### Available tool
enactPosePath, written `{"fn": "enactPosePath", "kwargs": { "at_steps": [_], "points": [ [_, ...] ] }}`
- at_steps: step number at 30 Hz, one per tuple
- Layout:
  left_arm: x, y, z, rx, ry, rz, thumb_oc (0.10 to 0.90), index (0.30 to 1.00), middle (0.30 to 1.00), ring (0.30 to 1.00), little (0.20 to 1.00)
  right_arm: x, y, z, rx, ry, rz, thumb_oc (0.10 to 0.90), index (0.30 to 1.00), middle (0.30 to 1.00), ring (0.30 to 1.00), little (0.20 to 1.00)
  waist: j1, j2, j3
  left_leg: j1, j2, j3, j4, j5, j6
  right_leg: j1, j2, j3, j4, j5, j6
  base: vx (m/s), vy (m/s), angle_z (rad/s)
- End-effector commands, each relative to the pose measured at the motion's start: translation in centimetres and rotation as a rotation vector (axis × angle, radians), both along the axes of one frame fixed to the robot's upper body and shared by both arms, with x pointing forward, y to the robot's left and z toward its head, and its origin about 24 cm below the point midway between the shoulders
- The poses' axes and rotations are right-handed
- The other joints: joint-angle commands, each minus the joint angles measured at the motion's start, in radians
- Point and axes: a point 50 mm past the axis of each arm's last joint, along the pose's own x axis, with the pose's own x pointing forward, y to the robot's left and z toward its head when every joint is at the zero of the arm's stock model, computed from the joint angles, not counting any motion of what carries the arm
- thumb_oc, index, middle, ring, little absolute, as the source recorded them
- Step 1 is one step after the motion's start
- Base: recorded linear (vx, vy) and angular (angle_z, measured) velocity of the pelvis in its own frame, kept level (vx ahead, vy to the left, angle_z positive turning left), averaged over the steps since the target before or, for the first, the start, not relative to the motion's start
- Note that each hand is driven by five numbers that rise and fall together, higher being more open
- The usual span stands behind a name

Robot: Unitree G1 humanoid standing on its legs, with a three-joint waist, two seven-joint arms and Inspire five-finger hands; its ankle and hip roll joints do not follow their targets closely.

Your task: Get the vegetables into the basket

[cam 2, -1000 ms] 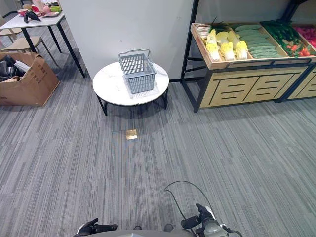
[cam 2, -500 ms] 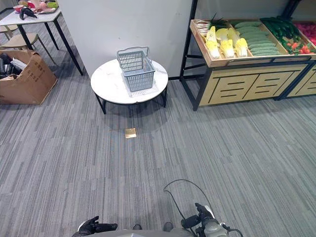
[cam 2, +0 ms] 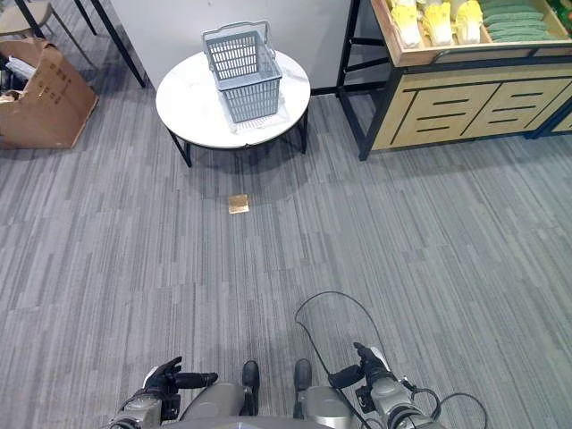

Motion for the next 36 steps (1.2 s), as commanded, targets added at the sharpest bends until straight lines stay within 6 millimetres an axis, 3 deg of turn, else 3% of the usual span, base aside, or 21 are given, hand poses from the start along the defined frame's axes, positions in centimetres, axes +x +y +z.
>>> {"fn": "enactPosePath", "kwargs": {
  "at_steps": [1, 2, 5, 6, 8, 9, 11, 12, 13, 15, 18, 19, 21, 23, 24, 25, 27, 29, 31, 33, 36],
  "points": [
    [-3.1, -1.7, -1.2, -0.018, 0.115, -0.064, 0.900, 1.000, 1.000, 1.000, 1.000, -2.4, -2.4, -0.2, -0.083, 0.072, 0.021, 0.900, 1.000, 1.000, 1.000, 1.000, 0.000, 0.017, -0.016, -0.065, 0.072, -0.035, -0.118, 0.067, -0.015, 0.010, -0.058, 0.056, 0.071, -0.064, 0.150, 0.33, 0.201, 0.34],
    [-3.6, -1.9, -1.4, -0.015, 0.131, -0.084, 0.900, 1.000, 1.000, 1.000, 1.000, -2.4, -2.5, -0.2, -0.086, 0.071, 0.020, 0.900, 1.000, 1.000, 1.000, 1.000, 0.021, 0.028, -0.021, -0.106, 0.078, -0.040, -0.204, 0.135, -0.024, 0.042, -0.050, 0.078, 0.060, -0.083, 0.156, 0.21, 0.119, 0.33],
    [-3.8, -1.7, -1.4, -0.011, 0.137, -0.088, 0.900, 1.000, 1.000, 1.000, 1.000, -2.2, -2.3, -0.1, -0.080, 0.062, 0.014, 0.900, 1.000, 1.000, 1.000, 1.000, 0.028, 0.030, -0.028, -0.105, 0.085, -0.011, -0.222, 0.152, -0.028, 0.074, -0.055, 0.100, 0.051, -0.097, 0.167, 0.33, 0.266, -0.18],
    [-4.5, -1.5, -1.5, -0.007, 0.166, -0.097, 0.900, 1.000, 1.000, 1.000, 1.000, -3.0, -1.8, -0.5, -0.067, 0.089, 0.020, 0.900, 1.000, 1.000, 1.000, 1.000, 0.030, 0.013, -0.052, -0.078, 0.082, 0.029, -0.224, 0.130, -0.006, 0.095, -0.089, 0.107, 0.054, -0.107, 0.191, 0.25, 0.250, -0.66],
    [-4.3, -1.3, -1.4, 0.002, 0.163, -0.109, 0.900, 1.000, 1.000, 1.000, 1.000, -3.1, -1.6, -0.6, -0.063, 0.095, 0.024, 0.900, 1.000, 1.000, 1.000, 1.000, 0.029, 0.003, -0.056, -0.075, 0.076, 0.039, -0.216, 0.119, 0.003, 0.089, -0.102, 0.118, 0.067, -0.107, 0.201, 0.26, 0.298, -0.58],
    [-3.9, -1.0, -1.3, 0.014, 0.157, -0.123, 0.900, 1.000, 1.000, 1.000, 1.000, -2.9, -1.0, -0.7, -0.051, 0.096, 0.041, 0.900, 1.000, 1.000, 1.000, 1.000, 0.030, -0.016, -0.058, -0.068, 0.066, 0.064, -0.197, 0.092, 0.022, 0.071, -0.127, 0.139, 0.100, -0.088, 0.221, 0.28, 0.363, -0.37],
    [-2.8, 0.1, -0.8, 0.051, 0.127, -0.139, 0.900, 1.000, 1.000, 1.000, 1.000, -1.2, 0.4, -0.5, -0.033, 0.061, 0.120, 0.900, 1.000, 1.000, 1.000, 1.000, 0.045, -0.054, -0.055, -0.079, 0.043, 0.092, -0.129, 0.026, 0.057, 0.020, -0.158, 0.180, 0.175, 0.004, 0.254, 0.34, 0.430, -0.55],
    [-2.2, 0.9, -0.4, 0.086, 0.117, -0.167, 0.900, 1.000, 1.000, 1.000, 1.000, 0.1, 1.0, -0.1, -0.032, 0.023, 0.161, 0.900, 1.000, 1.000, 1.000, 1.000, 0.054, -0.058, -0.042, -0.051, 0.018, 0.091, -0.112, -0.026, 0.098, -0.062, -0.170, 0.173, 0.356, 0.121, 0.262, 0.29, 0.363, -0.62],
    [-2.2, 0.9, -0.4, 0.086, 0.117, -0.167, 0.900, 1.000, 1.000, 1.000, 1.000, 0.1, 1.0, -0.1, -0.032, 0.023, 0.161, 0.900, 1.000, 1.000, 1.000, 1.000, 0.055, -0.058, -0.041, -0.050, 0.018, 0.091, -0.112, -0.027, 0.098, -0.062, -0.170, 0.173, 0.358, 0.121, 0.262, 0.23, 0.334, -0.32],
    [-1.9, 1.1, -0.3, 0.090, 0.112, -0.172, 0.900, 1.000, 1.000, 1.000, 1.000, 0.7, 1.1, 0.1, -0.032, 0.005, 0.167, 0.900, 1.000, 1.000, 1.000, 1.000, 0.051, -0.040, -0.026, -0.023, 0.015, 0.086, -0.110, -0.042, 0.117, -0.111, -0.164, 0.144, 0.491, 0.175, 0.255, 0.12, 0.189, 0.11],
    [-1.9, 1.4, -0.2, 0.093, 0.113, -0.164, 0.900, 1.000, 1.000, 1.000, 1.000, 0.8, 0.9, 0.2, -0.038, -0.003, 0.173, 0.900, 1.000, 1.000, 1.000, 1.000, 0.035, -0.016, -0.011, 0.042, 0.011, 0.075, -0.134, -0.065, 0.128, -0.208, -0.133, 0.100, 0.547, 0.138, 0.238, 0.25, 0.179, 0.23],
    [-1.8, 1.4, -0.2, 0.093, 0.114, -0.166, 0.900, 1.000, 1.000, 1.000, 1.000, 1.0, 0.9, 0.3, -0.039, -0.010, 0.177, 0.900, 1.000, 1.000, 1.000, 1.000, 0.017, -0.009, -0.001, 0.083, 0.005, 0.059, -0.149, -0.075, 0.126, -0.271, -0.100, 0.077, 0.516, 0.085, 0.221, 0.26, 0.092, 0.04],
    [-1.9, 1.3, -0.2, 0.092, 0.116, -0.169, 0.900, 1.000, 1.000, 1.000, 1.000, 1.1, 0.9, 0.4, -0.039, -0.016, 0.185, 0.900, 1.000, 1.000, 1.000, 1.000, 0.002, -0.012, 0.011, 0.119, -0.004, 0.043, -0.161, -0.088, 0.122, -0.287, -0.081, 0.059, 0.455, 0.052, 0.215, 0.27, 0.014, 0.18],
    [-2.1, 0.8, -0.4, 0.087, 0.129, -0.187, 0.900, 1.000, 1.000, 1.000, 1.000, 1.1, 1.1, 0.3, -0.042, -0.016, 0.191, 0.900, 1.000, 1.000, 1.000, 1.000, -0.026, -0.021, 0.017, 0.174, -0.020, 0.006, -0.181, -0.114, 0.107, -0.303, -0.071, 0.070, 0.261, 0.071, 0.227, 0.37, -0.062, 0.45],
    [-2.1, 0.8, -0.4, 0.086, 0.129, -0.187, 0.900, 1.000, 1.000, 1.000, 1.000, 1.1, 1.1, 0.3, -0.042, -0.016, 0.191, 0.900, 1.000, 1.000, 1.000, 1.000, -0.027, -0.018, 0.021, 0.181, -0.017, 0.004, -0.182, -0.116, 0.106, -0.295, -0.068, 0.066, 0.258, 0.070, 0.227, 0.40, -0.104, 0.47],
    [-2.5, 0.6, -0.6, 0.082, 0.147, -0.213, 0.900, 1.000, 1.000, 1.000, 1.000, 1.0, 1.3, 0.3, -0.038, -0.010, 0.207, 0.900, 1.000, 1.000, 1.000, 1.000, -0.039, -0.020, 0.015, 0.214, -0.017, -0.011, -0.192, -0.133, 0.094, -0.316, -0.072, 0.075, 0.180, 0.107, 0.238, 0.31, -0.087, 0.84],
    [-3.0, 0.4, -0.8, 0.072, 0.161, -0.222, 0.900, 1.000, 1.000, 1.000, 1.000, 0.8, 1.5, 0.2, -0.036, -0.004, 0.235, 0.900, 1.000, 1.000, 1.000, 1.000, -0.041, -0.017, 0.010, 0.241, -0.008, -0.022, -0.179, -0.144, 0.081, -0.296, -0.074, 0.061, 0.174, 0.106, 0.236, 0.35, -0.153, 0.90],
    [-3.4, 0.2, -0.9, 0.065, 0.167, -0.203, 0.900, 1.000, 1.000, 1.000, 1.000, 1.2, 1.1, 0.4, -0.049, -0.015, 0.253, 0.900, 1.000, 1.000, 1.000, 1.000, -0.036, -0.007, -0.006, 0.245, 0.020, -0.032, -0.149, -0.140, 0.055, -0.264, -0.052, 0.029, 0.176, 0.084, 0.199, 0.31, -0.243, 0.51],
    [-3.3, 0.0, -1.0, 0.063, 0.167, -0.215, 0.900, 1.000, 1.000, 1.000, 1.000, 1.1, 0.7, 0.5, -0.055, -0.015, 0.243, 0.900, 1.000, 1.000, 1.000, 1.000, -0.042, 0.005, -0.013, 0.247, 0.038, -0.044, -0.138, -0.127, 0.043, -0.265, -0.035, 0.021, 0.198, 0.058, 0.185, 0.24, -0.188, 0.00],
    [-3.0, -0.5, -1.0, 0.057, 0.162, -0.229, 0.900, 1.000, 1.000, 1.000, 1.000, 1.4, 0.3, 0.7, -0.050, -0.036, 0.208, 0.900, 1.000, 1.000, 1.000, 1.000, -0.054, 0.018, -0.016, 0.248, 0.056, -0.056, -0.114, -0.110, 0.029, -0.274, -0.017, 0.021, 0.231, 0.027, 0.169, 0.20, -0.141, -0.07],
    [-2.5, -0.7, -0.9, 0.055, 0.144, -0.227, 0.900, 1.000, 1.000, 1.000, 1.000, 1.2, -0.3, 0.8, -0.059, -0.032, 0.186, 0.900, 1.000, 1.000, 1.000, 1.000, -0.059, 0.024, -0.014, 0.204, 0.065, -0.068, 0.012, -0.053, -0.002, -0.250, -0.003, 0.021, 0.234, 0.001, 0.139, 0.15, -0.140, -0.06]
  ]
}}
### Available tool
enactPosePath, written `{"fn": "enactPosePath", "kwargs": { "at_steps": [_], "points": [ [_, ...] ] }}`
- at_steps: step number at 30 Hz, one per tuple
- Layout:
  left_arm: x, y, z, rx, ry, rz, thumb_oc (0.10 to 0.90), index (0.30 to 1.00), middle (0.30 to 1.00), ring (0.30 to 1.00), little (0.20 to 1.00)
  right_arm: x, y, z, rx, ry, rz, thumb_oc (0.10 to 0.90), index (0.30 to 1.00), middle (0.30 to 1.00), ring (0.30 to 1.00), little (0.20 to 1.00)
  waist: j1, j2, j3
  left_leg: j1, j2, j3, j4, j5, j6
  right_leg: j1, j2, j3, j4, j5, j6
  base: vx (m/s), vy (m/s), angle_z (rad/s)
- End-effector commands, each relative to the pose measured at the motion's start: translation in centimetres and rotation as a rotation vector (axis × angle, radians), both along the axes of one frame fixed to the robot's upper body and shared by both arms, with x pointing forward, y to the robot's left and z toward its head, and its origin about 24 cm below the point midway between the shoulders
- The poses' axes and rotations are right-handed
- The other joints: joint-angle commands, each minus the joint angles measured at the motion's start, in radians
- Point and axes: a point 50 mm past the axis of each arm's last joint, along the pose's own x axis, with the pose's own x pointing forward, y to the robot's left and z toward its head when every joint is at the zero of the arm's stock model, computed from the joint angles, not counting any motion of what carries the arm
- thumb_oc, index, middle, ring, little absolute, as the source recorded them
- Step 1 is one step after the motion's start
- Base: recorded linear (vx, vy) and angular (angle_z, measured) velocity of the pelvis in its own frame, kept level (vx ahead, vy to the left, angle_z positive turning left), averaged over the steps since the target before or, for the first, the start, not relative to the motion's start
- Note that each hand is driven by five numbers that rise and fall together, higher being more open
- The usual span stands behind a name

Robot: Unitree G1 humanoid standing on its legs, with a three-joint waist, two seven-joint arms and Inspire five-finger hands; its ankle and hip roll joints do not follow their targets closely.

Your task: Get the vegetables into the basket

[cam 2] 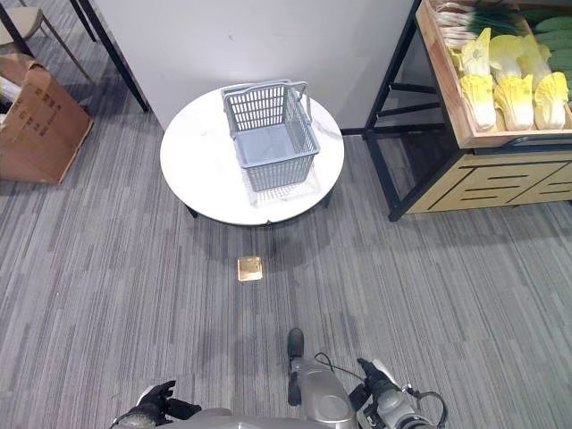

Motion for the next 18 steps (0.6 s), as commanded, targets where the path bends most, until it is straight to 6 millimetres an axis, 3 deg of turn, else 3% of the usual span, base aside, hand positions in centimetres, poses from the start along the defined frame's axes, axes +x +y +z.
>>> {"fn": "enactPosePath", "kwargs": {
  "at_steps": [1, 2, 4, 6, 8, 9, 12, 13, 14, 15, 18],
  "points": [
    [-0.1, -1.1, -0.3, -0.020, 0.007, -0.047, 0.900, 1.000, 1.000, 1.000, 1.000, 0.2, -0.2, 0.1, 0.007, -0.018, -0.018, 0.900, 1.000, 1.000, 1.000, 1.000, -0.012, -0.004, 0.034, -0.087, -0.002, -0.022, 0.067, 0.163, -0.022, 0.039, -0.068, 0.038, 0.093, -0.095, 0.140, 0.19, -0.231, 0.08],
    [0.1, -1.1, -0.2, -0.024, -0.001, -0.038, 0.900, 1.000, 1.000, 1.000, 1.000, -0.3, -0.7, 0.0, -0.008, -0.004, -0.033, 0.900, 1.000, 1.000, 1.000, 1.000, 0.000, -0.016, 0.048, -0.151, -0.020, -0.041, 0.192, 0.206, -0.025, 0.076, -0.070, 0.033, 0.085, -0.108, 0.123, 0.20, -0.210, 0.18],
    [0.3, -1.1, -0.2, -0.024, -0.008, -0.035, 0.900, 1.000, 1.000, 1.000, 1.000, -0.5, -1.1, 0.0, -0.020, 0.004, -0.042, 0.900, 1.000, 1.000, 1.000, 1.000, 0.011, -0.023, 0.058, -0.184, -0.044, -0.058, 0.229, 0.206, -0.021, 0.091, -0.076, 0.034, 0.083, -0.117, 0.119, 0.12, -0.105, 0.20],
    [0.4, -1.2, -0.1, -0.025, -0.014, -0.036, 0.900, 1.000, 1.000, 1.000, 1.000, -1.0, -1.6, 0.0, -0.034, 0.018, -0.058, 0.900, 1.000, 1.000, 1.000, 1.000, 0.024, -0.031, 0.069, -0.270, -0.085, -0.041, 0.232, 0.170, -0.006, 0.124, -0.090, 0.044, 0.073, -0.123, 0.126, 0.14, -0.056, 0.03],
    [0.1, -1.2, -0.2, -0.018, -0.005, -0.046, 0.900, 1.000, 1.000, 1.000, 1.000, -1.6, -2.1, -0.2, -0.048, 0.036, -0.073, 0.900, 1.000, 1.000, 1.000, 1.000, 0.039, -0.041, 0.064, -0.366, -0.067, 0.032, 0.105, 0.115, 0.025, 0.170, -0.105, 0.058, 0.048, -0.147, 0.141, 0.27, 0.021, 0.07],
    [0.1, -1.2, -0.2, -0.018, -0.004, -0.046, 0.900, 1.000, 1.000, 1.000, 1.000, -1.6, -2.1, -0.2, -0.048, 0.036, -0.073, 0.900, 1.000, 1.000, 1.000, 1.000, 0.041, -0.041, 0.066, -0.363, -0.067, 0.034, 0.106, 0.113, 0.026, 0.172, -0.105, 0.060, 0.049, -0.149, 0.142, 0.25, 0.081, 0.03],
    [-0.6, -1.1, -0.3, -0.007, 0.007, -0.055, 0.900, 1.000, 1.000, 1.000, 1.000, -1.6, -2.0, -0.2, -0.057, 0.032, -0.062, 0.900, 1.000, 1.000, 1.000, 1.000, 0.066, -0.013, 0.057, -0.415, -0.008, 0.017, -0.083, 0.243, 0.002, 0.223, -0.086, 0.089, 0.039, -0.185, 0.148, 0.23, 0.105, -0.15],
    [-0.6, -1.1, -0.4, -0.007, 0.008, -0.055, 0.900, 1.000, 1.000, 1.000, 1.000, -1.6, -2.0, -0.2, -0.057, 0.032, -0.062, 0.900, 1.000, 1.000, 1.000, 1.000, 0.066, -0.015, 0.060, -0.407, -0.009, 0.019, -0.089, 0.245, 0.002, 0.227, -0.088, 0.089, 0.039, -0.187, 0.148, 0.32, 0.158, -0.34],
    [-0.8, -0.9, -0.4, -0.002, 0.013, -0.054, 0.900, 1.000, 1.000, 1.000, 1.000, -1.5, -2.0, -0.1, -0.053, 0.025, -0.066, 0.900, 1.000, 1.000, 1.000, 1.000, 0.079, -0.005, 0.052, -0.419, 0.009, 0.019, -0.154, 0.295, -0.010, 0.271, -0.087, 0.108, 0.027, -0.203, 0.153, 0.35, 0.174, -0.40],
    [-1.0, -0.7, -0.4, 0.002, 0.023, -0.053, 0.900, 1.000, 1.000, 1.000, 1.000, -1.6, -1.9, -0.2, -0.048, 0.028, -0.068, 0.900, 1.000, 1.000, 1.000, 1.000, 0.084, -0.002, 0.044, -0.408, 0.009, 0.024, -0.162, 0.307, -0.011, 0.290, -0.086, 0.125, 0.032, -0.214, 0.158, 0.46, 0.276, -0.44],
    [-1.7, -0.3, -0.4, 0.019, 0.055, -0.064, 0.900, 1.000, 1.000, 1.000, 1.000, -2.5, -1.3, -0.7, -0.031, 0.056, -0.081, 0.900, 1.000, 1.000, 1.000, 1.000, 0.073, -0.014, 0.019, -0.365, 0.000, 0.054, -0.166, 0.269, 0.009, 0.311, -0.117, 0.143, 0.049, -0.224, 0.184, 0.28, 0.235, -0.49]
  ]
}}
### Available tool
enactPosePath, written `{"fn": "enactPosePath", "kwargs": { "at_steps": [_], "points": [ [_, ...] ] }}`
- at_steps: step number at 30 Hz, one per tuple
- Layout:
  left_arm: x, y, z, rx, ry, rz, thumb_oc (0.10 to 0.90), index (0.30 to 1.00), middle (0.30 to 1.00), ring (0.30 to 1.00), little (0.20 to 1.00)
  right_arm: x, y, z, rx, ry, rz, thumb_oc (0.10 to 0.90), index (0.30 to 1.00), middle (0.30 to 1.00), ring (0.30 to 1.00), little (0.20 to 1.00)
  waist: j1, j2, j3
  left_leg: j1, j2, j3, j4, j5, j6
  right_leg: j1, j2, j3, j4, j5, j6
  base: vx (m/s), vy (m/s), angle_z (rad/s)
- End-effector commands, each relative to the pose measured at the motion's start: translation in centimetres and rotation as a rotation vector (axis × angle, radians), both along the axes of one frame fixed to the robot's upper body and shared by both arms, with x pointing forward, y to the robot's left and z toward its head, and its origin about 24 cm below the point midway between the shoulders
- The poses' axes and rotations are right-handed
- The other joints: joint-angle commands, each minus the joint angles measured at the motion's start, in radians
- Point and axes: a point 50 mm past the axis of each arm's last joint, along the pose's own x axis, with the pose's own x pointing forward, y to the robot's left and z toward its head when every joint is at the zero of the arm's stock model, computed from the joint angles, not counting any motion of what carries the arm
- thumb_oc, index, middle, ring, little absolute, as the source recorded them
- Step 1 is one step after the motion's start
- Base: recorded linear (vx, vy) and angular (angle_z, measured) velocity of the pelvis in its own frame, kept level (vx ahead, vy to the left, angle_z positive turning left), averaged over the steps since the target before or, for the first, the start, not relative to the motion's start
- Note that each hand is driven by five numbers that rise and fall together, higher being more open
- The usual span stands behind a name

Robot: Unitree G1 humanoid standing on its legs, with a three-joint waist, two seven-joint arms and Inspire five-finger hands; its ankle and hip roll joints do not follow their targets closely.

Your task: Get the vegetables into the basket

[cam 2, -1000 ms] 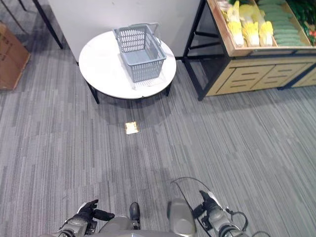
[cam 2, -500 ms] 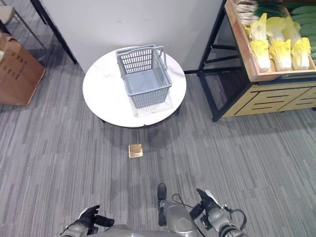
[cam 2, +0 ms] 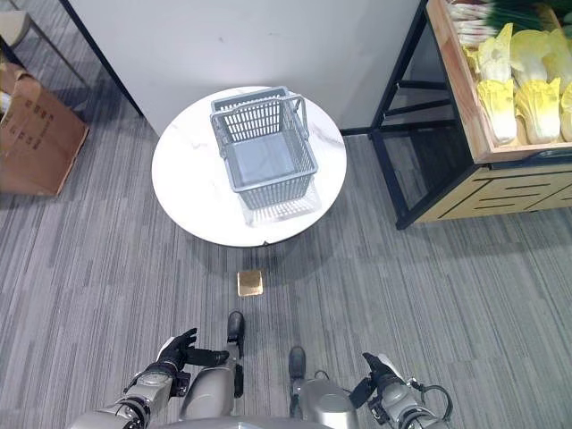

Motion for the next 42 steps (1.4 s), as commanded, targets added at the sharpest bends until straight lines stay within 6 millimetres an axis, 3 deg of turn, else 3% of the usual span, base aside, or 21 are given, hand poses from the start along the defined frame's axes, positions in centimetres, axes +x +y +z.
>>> {"fn": "enactPosePath", "kwargs": {
  "at_steps": [1, 6, 8, 9, 13, 14, 15, 18, 20, 21, 24, 29, 32, 39, 41, 42],
  "points": [
    [-6.9, 1.6, -1.9, 0.092, 0.244, -0.056, 0.900, 1.000, 1.000, 1.000, 1.000, -1.0, 0.0, -0.2, 0.018, -0.015, -0.037, 0.900, 1.000, 1.000, 1.000, 1.000, 0.015, -0.030, -0.054, -0.018, -0.032, 0.047, 0.107, -0.072, 0.052, -0.023, -0.125, 0.042, 0.195, -0.062, 0.130, 0.22, 0.274, -0.66],
    [-6.7, 2.2, -1.7, 0.118, 0.244, -0.079, 0.900, 1.000, 1.000, 1.000, 1.000, -0.8, 1.2, -0.4, 0.043, -0.009, -0.004, 0.900, 1.000, 1.000, 1.000, 1.000, 0.015, -0.070, -0.070, 0.001, -0.068, 0.101, 0.158, -0.152, 0.096, -0.048, -0.182, 0.091, 0.242, 0.055, 0.175, 0.18, 0.210, -0.29],
    [-6.7, 2.3, -1.6, 0.122, 0.244, -0.082, 0.900, 1.000, 1.000, 1.000, 1.000, -0.7, 1.3, -0.4, 0.047, -0.010, 0.001, 0.900, 1.000, 1.000, 1.000, 1.000, 0.015, -0.073, -0.071, 0.007, -0.073, 0.108, 0.159, -0.162, 0.102, -0.056, -0.188, 0.099, 0.251, 0.077, 0.181, 0.12, 0.157, -0.02],
    [-6.7, 2.5, -1.6, 0.126, 0.242, -0.082, 0.900, 1.000, 1.000, 1.000, 1.000, 0.1, 1.8, -0.2, 0.054, -0.029, 0.022, 0.900, 1.000, 1.000, 1.000, 1.000, 0.017, -0.079, -0.071, 0.015, -0.088, 0.120, 0.164, -0.185, 0.119, -0.080, -0.201, 0.110, 0.285, 0.141, 0.196, 0.14, 0.221, -0.08],
    [-6.2, 2.9, -1.4, 0.130, 0.224, -0.060, 0.900, 1.000, 1.000, 1.000, 1.000, 1.3, 2.3, 0.2, 0.061, -0.069, 0.039, 0.900, 1.000, 1.000, 1.000, 1.000, 0.026, -0.065, -0.064, 0.055, -0.096, 0.132, 0.151, -0.213, 0.147, -0.135, -0.215, 0.056, 0.420, 0.204, 0.204, 0.11, 0.184, -0.17],
    [-6.2, 3.0, -1.3, 0.130, 0.221, -0.049, 0.900, 1.000, 1.000, 1.000, 1.000, 1.7, 2.3, 0.3, 0.064, -0.081, 0.039, 0.900, 1.000, 1.000, 1.000, 1.000, 0.026, -0.055, -0.060, 0.085, -0.096, 0.131, 0.136, -0.219, 0.153, -0.164, -0.214, 0.027, 0.462, 0.203, 0.205, 0.13, 0.129, -0.07],
    [-6.0, 3.1, -1.3, 0.129, 0.213, -0.037, 0.900, 1.000, 1.000, 1.000, 1.000, 2.0, 2.5, 0.4, 0.065, -0.096, 0.043, 0.900, 1.000, 1.000, 1.000, 1.000, 0.031, -0.053, -0.061, 0.105, -0.091, 0.144, 0.125, -0.225, 0.150, -0.188, -0.242, -0.033, 0.436, 0.194, 0.200, 0.14, 0.060, -0.02],
    [-5.8, 3.1, -1.2, 0.125, 0.204, -0.012, 0.900, 1.000, 1.000, 1.000, 1.000, 2.4, 2.6, 0.5, 0.065, -0.102, 0.047, 0.900, 1.000, 1.000, 1.000, 1.000, 0.022, -0.048, -0.059, 0.138, -0.069, 0.145, 0.107, -0.227, 0.131, -0.202, -0.271, -0.104, 0.330, 0.146, 0.195, 0.12, -0.080, -0.12],
    [-5.9, 3.1, -1.2, 0.115, 0.203, 0.015, 0.900, 1.000, 1.000, 1.000, 1.000, 2.6, 3.0, 0.5, 0.069, -0.099, 0.068, 0.900, 1.000, 1.000, 1.000, 1.000, 0.016, -0.050, -0.054, 0.153, -0.055, 0.131, 0.101, -0.231, 0.109, -0.224, -0.287, -0.108, 0.213, 0.147, 0.204, 0.11, -0.199, -0.17],
    [-6.5, 3.3, -1.4, 0.095, 0.214, 0.070, 0.900, 1.000, 1.000, 1.000, 1.000, 2.5, 3.1, 0.4, 0.072, -0.090, 0.078, 0.900, 1.000, 1.000, 1.000, 1.000, 0.013, -0.054, -0.053, 0.158, -0.049, 0.113, 0.101, -0.233, 0.098, -0.245, -0.289, -0.070, 0.173, 0.160, 0.209, 0.10, -0.199, -0.17],
    [-8.1, 3.4, -1.7, 0.083, 0.252, 0.095, 0.900, 1.000, 1.000, 1.000, 1.000, 1.9, 3.3, 0.2, 0.074, -0.073, 0.100, 0.900, 1.000, 1.000, 1.000, 1.000, 0.020, -0.069, -0.054, 0.183, -0.037, 0.093, 0.087, -0.223, 0.075, -0.207, -0.285, -0.086, 0.151, 0.149, 0.213, 0.07, -0.209, 0.37],
    [-8.8, 2.3, -2.1, 0.025, 0.264, 0.169, 0.900, 1.000, 1.000, 1.000, 1.000, 1.6, 3.0, 0.2, 0.064, -0.068, 0.121, 0.900, 1.000, 1.000, 1.000, 1.000, 0.023, -0.047, -0.066, 0.181, 0.003, 0.061, 0.038, -0.171, 0.037, -0.168, -0.238, -0.130, 0.104, 0.115, 0.189, 0.01, -0.216, 0.41],
    [-8.4, 1.4, -2.3, -0.023, 0.237, 0.213, 0.900, 1.000, 1.000, 1.000, 1.000, 0.8, 2.1, 0.0, 0.045, -0.049, 0.069, 0.900, 1.000, 1.000, 1.000, 1.000, 0.025, -0.036, -0.073, 0.184, 0.019, 0.045, 0.014, -0.150, 0.023, -0.144, -0.221, -0.152, 0.071, 0.109, 0.180, 0.03, -0.131, 0.11],
    [-7.4, 1.4, -2.0, -0.048, 0.175, 0.287, 0.900, 1.000, 1.000, 1.000, 1.000, 0.0, -0.8, 0.4, -0.034, -0.066, -0.042, 0.900, 1.000, 1.000, 1.000, 1.000, 0.017, -0.029, -0.104, 0.223, 0.030, 0.053, -0.023, -0.143, 0.010, -0.086, -0.206, -0.159, 0.020, 0.112, 0.181, 0.08, -0.043, 0.08],
    [-6.9, 2.0, -1.8, -0.036, 0.154, 0.292, 0.900, 1.000, 1.000, 1.000, 1.000, 1.7, -2.9, 1.8, -0.100, -0.149, -0.047, 0.900, 1.000, 1.000, 1.000, 1.000, 0.011, -0.035, -0.117, 0.237, 0.031, 0.059, -0.033, -0.149, 0.010, -0.081, -0.206, -0.153, 0.022, 0.112, 0.184, 0.08, 0.043, -0.13],
    [-6.3, 2.8, -1.4, -0.030, 0.113, 0.308, 0.900, 1.000, 1.000, 1.000, 1.000, 4.9, -4.6, 4.7, -0.158, -0.315, 0.014, 0.900, 1.000, 1.000, 1.000, 1.000, 0.004, -0.039, -0.122, 0.241, 0.030, 0.066, -0.033, -0.156, 0.009, -0.082, -0.208, -0.144, 0.024, 0.115, 0.189, 0.03, 0.074, -0.10]
  ]
}}
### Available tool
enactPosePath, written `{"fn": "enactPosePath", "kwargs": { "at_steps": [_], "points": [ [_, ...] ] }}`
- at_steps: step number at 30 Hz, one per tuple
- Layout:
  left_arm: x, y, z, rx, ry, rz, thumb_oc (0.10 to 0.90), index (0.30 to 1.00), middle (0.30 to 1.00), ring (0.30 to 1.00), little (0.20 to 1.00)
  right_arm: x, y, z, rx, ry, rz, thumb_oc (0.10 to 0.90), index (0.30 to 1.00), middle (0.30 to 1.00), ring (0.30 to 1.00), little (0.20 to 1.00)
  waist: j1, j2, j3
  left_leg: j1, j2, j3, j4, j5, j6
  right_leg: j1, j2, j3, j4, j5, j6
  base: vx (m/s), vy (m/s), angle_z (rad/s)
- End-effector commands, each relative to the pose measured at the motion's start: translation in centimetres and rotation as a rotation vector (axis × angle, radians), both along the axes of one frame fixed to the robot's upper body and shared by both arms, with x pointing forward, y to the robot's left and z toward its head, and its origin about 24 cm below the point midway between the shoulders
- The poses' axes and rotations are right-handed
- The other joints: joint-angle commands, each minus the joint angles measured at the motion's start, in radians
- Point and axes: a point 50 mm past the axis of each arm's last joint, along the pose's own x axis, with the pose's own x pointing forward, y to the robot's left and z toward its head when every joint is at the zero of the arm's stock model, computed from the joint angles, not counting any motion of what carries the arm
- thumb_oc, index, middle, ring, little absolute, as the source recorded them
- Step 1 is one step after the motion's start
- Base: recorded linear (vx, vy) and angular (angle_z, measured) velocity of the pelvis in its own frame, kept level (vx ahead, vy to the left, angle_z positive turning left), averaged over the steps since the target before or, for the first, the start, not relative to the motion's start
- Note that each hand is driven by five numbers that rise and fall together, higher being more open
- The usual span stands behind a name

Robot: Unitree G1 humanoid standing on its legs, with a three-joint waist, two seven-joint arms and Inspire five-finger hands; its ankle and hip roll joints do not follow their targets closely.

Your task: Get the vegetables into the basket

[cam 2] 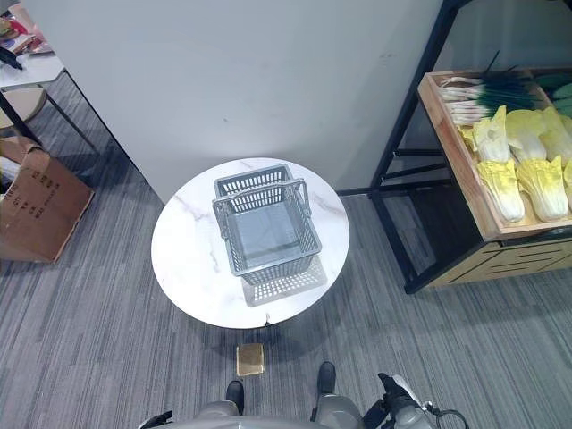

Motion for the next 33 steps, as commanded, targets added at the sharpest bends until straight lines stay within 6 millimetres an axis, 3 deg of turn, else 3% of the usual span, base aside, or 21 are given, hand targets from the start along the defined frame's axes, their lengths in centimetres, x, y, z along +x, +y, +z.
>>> {"fn": "enactPosePath", "kwargs": {
  "at_steps": [1, 4, 5, 6, 7, 8, 9, 12, 17, 21, 24, 33],
  "points": [
    [4.2, 2.0, 1.5, 0.051, -0.166, 0.010, 0.900, 1.000, 1.000, 1.000, 1.000, 9.5, -3.1, 7.0, -0.146, -0.437, 0.147, 0.900, 1.000, 1.000, 1.000, 1.000, -0.016, -0.070, 0.015, 0.009, -0.005, -0.021, -0.004, -0.007, -0.011, 0.103, -0.079, 0.019, 0.030, -0.049, 0.096, 0.01, 0.080, -0.09],
    [4.9, 1.8, 1.7, 0.041, -0.214, -0.023, 0.900, 1.000, 1.000, 1.000, 1.000, 13.0, -3.7, 12.8, -0.248, -0.680, 0.315, 0.900, 1.000, 1.000, 1.000, 1.000, -0.023, -0.074, 0.014, 0.017, -0.012, -0.018, -0.004, -0.016, -0.006, 0.102, -0.086, 0.027, 0.033, -0.046, 0.103, -0.01, 0.075, -0.08],
    [4.8, 1.5, 1.6, 0.038, -0.207, -0.029, 0.900, 1.000, 1.000, 1.000, 1.000, 14.9, -2.9, 16.3, -0.295, -0.820, 0.429, 0.900, 1.000, 1.000, 1.000, 1.000, -0.021, -0.079, 0.011, 0.016, -0.016, -0.018, -0.004, -0.021, -0.003, 0.102, -0.091, 0.026, 0.031, -0.045, 0.107, -0.01, 0.059, -0.09],
    [4.8, 1.5, 1.6, 0.037, -0.207, -0.030, 0.900, 1.000, 1.000, 1.000, 1.000, 14.8, -2.9, 16.3, -0.296, -0.819, 0.428, 0.900, 1.000, 1.000, 1.000, 1.000, -0.020, -0.079, 0.012, 0.016, -0.017, -0.019, -0.004, -0.021, -0.003, 0.103, -0.091, 0.026, 0.031, -0.045, 0.107, -0.01, 0.052, -0.05],
    [4.5, 1.7, 1.6, 0.042, -0.205, -0.018, 0.900, 1.000, 1.000, 1.000, 1.000, 16.3, -1.9, 20.1, -0.348, -0.965, 0.535, 0.900, 1.000, 1.000, 1.000, 1.000, -0.013, -0.083, 0.010, 0.014, -0.019, -0.022, -0.004, -0.025, -0.001, 0.105, -0.096, 0.025, 0.026, -0.042, 0.110, -0.01, 0.019, -0.05],
    [4.5, 1.7, 1.6, 0.042, -0.205, -0.018, 0.900, 1.000, 1.000, 1.000, 1.000, 16.2, -1.9, 20.1, -0.348, -0.965, 0.535, 0.900, 1.000, 1.000, 1.000, 1.000, -0.013, -0.082, 0.011, 0.014, -0.019, -0.023, -0.004, -0.025, -0.001, 0.105, -0.096, 0.025, 0.026, -0.042, 0.110, 0.00, 0.000, 0.00],
    [4.4, 1.7, 1.6, 0.041, -0.199, -0.021, 0.900, 1.000, 1.000, 1.000, 1.000, 16.9, -1.2, 21.5, -0.362, -1.035, 0.569, 0.900, 1.000, 1.000, 1.000, 1.000, -0.007, -0.083, 0.010, 0.014, -0.021, -0.023, -0.004, -0.028, 0.000, 0.108, -0.099, 0.023, 0.021, -0.041, 0.111, 0.00, 0.000, 0.00],
    [4.6, 1.0, 1.4, 0.040, -0.173, -0.086, 0.900, 1.000, 1.000, 1.000, 1.000, 20.3, 3.8, 28.1, -0.421, -1.295, 0.809, 0.900, 1.000, 1.000, 1.000, 1.000, 0.030, -0.088, 0.007, 0.006, -0.029, -0.030, -0.004, -0.029, 0.000, 0.116, -0.106, 0.013, 0.011, -0.040, 0.113, -0.01, 0.008, 0.03],
    [4.6, 1.0, 1.4, 0.048, -0.166, -0.096, 0.900, 1.000, 1.000, 1.000, 1.000, 22.6, 8.6, 31.1, -0.340, -1.406, 0.921, 0.900, 1.000, 1.000, 1.000, 1.000, 0.069, -0.090, 0.013, -0.010, -0.034, -0.047, -0.004, -0.024, -0.002, 0.121, -0.111, -0.005, 0.005, -0.039, 0.112, -0.01, 0.003, 0.19],
    [4.7, 1.0, 1.4, 0.050, -0.168, -0.095, 0.900, 1.000, 1.000, 1.000, 1.000, 24.6, 10.8, 32.6, -0.363, -1.426, 0.962, 0.900, 1.000, 1.000, 1.000, 1.000, 0.099, -0.091, 0.028, -0.030, -0.038, -0.064, -0.004, -0.014, -0.005, 0.118, -0.111, -0.021, 0.005, -0.037, 0.112, -0.04, -0.005, 0.20],
    [5.1, 1.0, 1.5, 0.055, -0.184, -0.103, 0.900, 1.000, 1.000, 1.000, 1.000, 26.2, 11.2, 33.6, -0.399, -1.414, 0.943, 0.900, 1.000, 1.000, 1.000, 1.000, 0.116, -0.089, 0.047, -0.056, -0.040, -0.081, -0.004, -0.002, -0.008, 0.105, -0.113, -0.033, 0.005, -0.031, 0.111, -0.06, -0.001, 0.23],
    [7.2, 2.0, 2.5, 0.087, -0.268, -0.100, 0.900, 1.000, 1.000, 1.000, 1.000, 29.6, 9.4, 36.4, -0.580, -1.336, 0.849, 0.900, 1.000, 1.000, 1.000, 1.000, 0.171, -0.068, 0.094, -0.151, -0.050, -0.132, -0.004, 0.038, -0.011, 0.043, -0.114, -0.063, 0.009, -0.017, 0.111, -0.06, -0.002, 0.16]
  ]
}}
